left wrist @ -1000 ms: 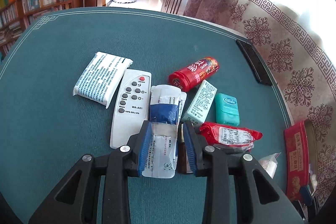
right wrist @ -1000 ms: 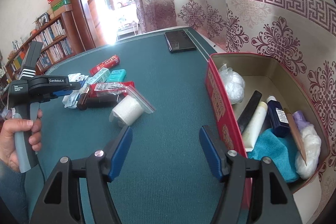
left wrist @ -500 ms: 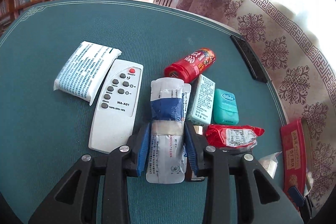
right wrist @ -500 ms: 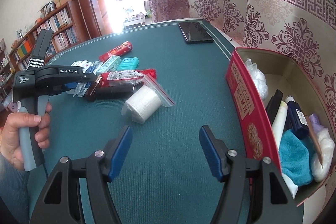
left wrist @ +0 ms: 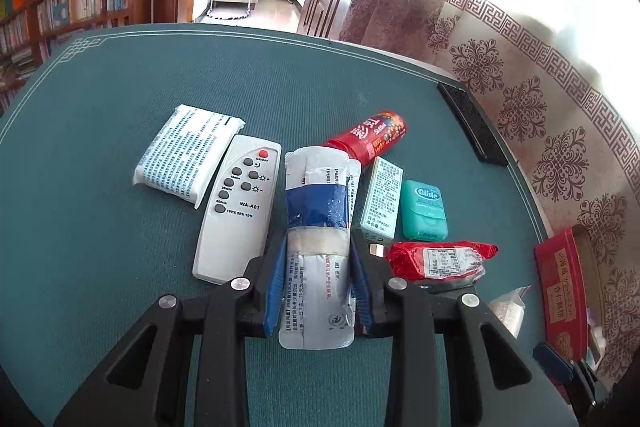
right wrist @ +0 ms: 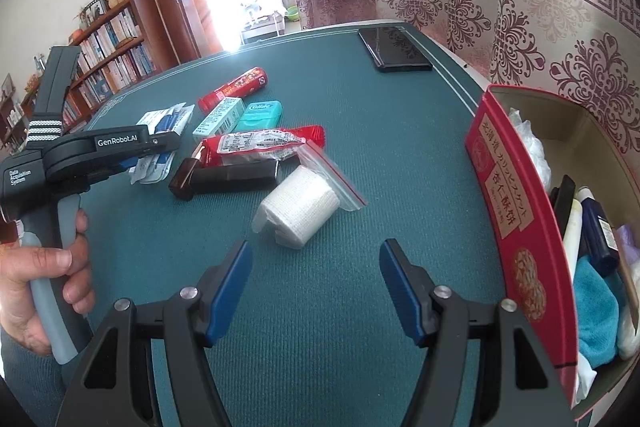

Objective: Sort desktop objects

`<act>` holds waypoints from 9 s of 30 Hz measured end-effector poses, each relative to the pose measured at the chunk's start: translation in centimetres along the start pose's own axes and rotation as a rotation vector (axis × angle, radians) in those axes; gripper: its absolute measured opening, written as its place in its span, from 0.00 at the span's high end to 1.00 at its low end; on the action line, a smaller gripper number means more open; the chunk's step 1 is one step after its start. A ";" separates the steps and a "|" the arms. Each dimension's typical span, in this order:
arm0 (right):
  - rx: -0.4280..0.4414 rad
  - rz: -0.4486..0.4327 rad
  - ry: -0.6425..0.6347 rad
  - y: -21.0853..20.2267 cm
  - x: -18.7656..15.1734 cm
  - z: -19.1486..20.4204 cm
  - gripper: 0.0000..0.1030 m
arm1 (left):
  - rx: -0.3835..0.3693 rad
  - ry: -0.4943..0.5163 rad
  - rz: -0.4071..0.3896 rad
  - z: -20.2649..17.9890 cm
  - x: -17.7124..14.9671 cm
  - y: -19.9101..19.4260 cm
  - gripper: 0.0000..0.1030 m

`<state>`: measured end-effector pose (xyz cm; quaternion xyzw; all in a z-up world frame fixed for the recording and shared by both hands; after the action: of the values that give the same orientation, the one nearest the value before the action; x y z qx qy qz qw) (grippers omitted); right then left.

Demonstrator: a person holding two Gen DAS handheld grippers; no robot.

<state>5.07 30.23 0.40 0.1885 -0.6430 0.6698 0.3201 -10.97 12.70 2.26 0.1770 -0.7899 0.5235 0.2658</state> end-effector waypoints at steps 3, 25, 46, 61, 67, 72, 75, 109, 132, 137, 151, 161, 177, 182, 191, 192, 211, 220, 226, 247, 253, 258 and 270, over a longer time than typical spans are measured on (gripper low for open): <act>0.010 0.016 0.013 1.0 0.7 0.0 0.32 | -0.030 -0.035 -0.034 0.4 0.6 -1.4 0.68; -0.044 0.061 0.007 3.9 2.1 0.0 0.58 | -0.104 -0.015 -0.027 -2.3 -0.1 -2.2 0.68; -0.227 -0.116 0.188 -7.3 0.7 -9.6 0.58 | -0.215 0.136 -0.018 -9.0 -2.4 -4.8 0.68; -0.278 -0.047 0.320 -7.2 -3.0 -15.3 0.56 | -0.286 0.305 0.004 -14.8 -6.6 -6.3 0.68; -0.282 -0.080 0.321 -8.3 -3.2 -15.4 0.39 | -0.306 0.322 0.021 -15.5 -7.3 -6.4 0.68; -0.272 -0.086 0.330 -8.8 -3.8 -15.7 0.39 | -0.312 0.332 0.039 -16.3 -8.0 -6.4 0.68; -0.269 -0.088 0.332 -9.1 -4.3 -15.9 0.39 | -0.318 0.347 0.052 -17.2 -8.6 -6.5 0.68; -0.219 -0.176 0.307 -11.7 -6.8 -17.7 0.29 | -0.398 0.412 0.253 -31.0 -12.5 -1.8 0.51; -0.196 -0.197 0.221 -10.9 -3.3 -12.5 0.22 | -0.126 0.215 0.083 -14.6 -4.1 -2.8 0.51; -0.172 -0.191 0.173 -10.0 -2.3 -10.2 0.22 | -0.005 0.112 0.027 -8.2 -1.4 -2.8 0.38; -0.119 -0.138 0.056 -6.6 -0.9 -5.1 0.21 | 0.138 -0.100 0.015 3.2 1.1 0.0 0.36; -0.063 -0.091 -0.001 -3.5 -0.1 -2.6 0.21 | 0.193 -0.011 0.026 2.3 1.3 3.0 0.36; 0.003 0.007 -0.124 1.5 2.1 2.4 0.21 | 0.174 -0.003 -0.001 3.2 0.9 2.2 0.59; 0.013 0.016 -0.159 3.7 3.6 4.0 0.21 | 0.143 -0.034 -0.017 3.4 1.2 1.2 0.59; 0.090 0.038 -0.208 6.9 5.1 5.5 0.21 | 0.123 -0.072 -0.009 3.9 1.2 1.1 0.58; 0.111 0.048 -0.201 6.9 4.9 5.7 0.21 | 0.121 -0.074 -0.009 4.0 1.3 1.1 0.58; 0.133 0.069 -0.450 7.1 2.5 10.3 0.55 | 0.104 -0.092 -0.010 4.0 1.2 0.9 0.58; 0.180 0.105 -0.372 6.0 1.6 10.0 0.79 | 0.047 -0.098 -0.014 3.5 1.5 0.3 0.59; 0.192 0.117 -0.183 4.0 1.2 6.6 0.79 | -0.122 -0.153 0.017 2.3 1.6 -0.5 0.59; -0.077 -0.101 0.191 -8.0 0.2 -9.1 0.79 | -0.307 0.148 0.073 -10.8 -3.6 -3.0 0.58; -0.167 -0.137 0.243 -10.2 -0.8 -12.7 0.79 | -0.284 0.241 0.014 -12.7 -4.6 -4.8 0.60; -0.226 -0.137 0.282 -10.6 -1.5 -14.7 0.79 | -0.273 0.287 -0.016 -13.7 -5.0 -5.5 0.61; -0.278 -0.080 0.337 -9.3 -3.1 -17.0 0.76 | -0.242 0.256 0.059 -13.2 -5.4 -3.9 0.45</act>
<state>16.31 46.03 3.48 0.0533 -0.6585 0.5837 0.4721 -1.43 23.38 5.94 0.0526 -0.8117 0.4505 0.3681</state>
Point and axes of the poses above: each gripper's, at about its wrist camera, not at the fingertips, and y roughly the way its jaws point, z to its left, x to its top, the point moved 4 cm from there along y, roughly the way its jaws point, and after that the axes turned 4 degrees about -y, right-handed, at the moved point
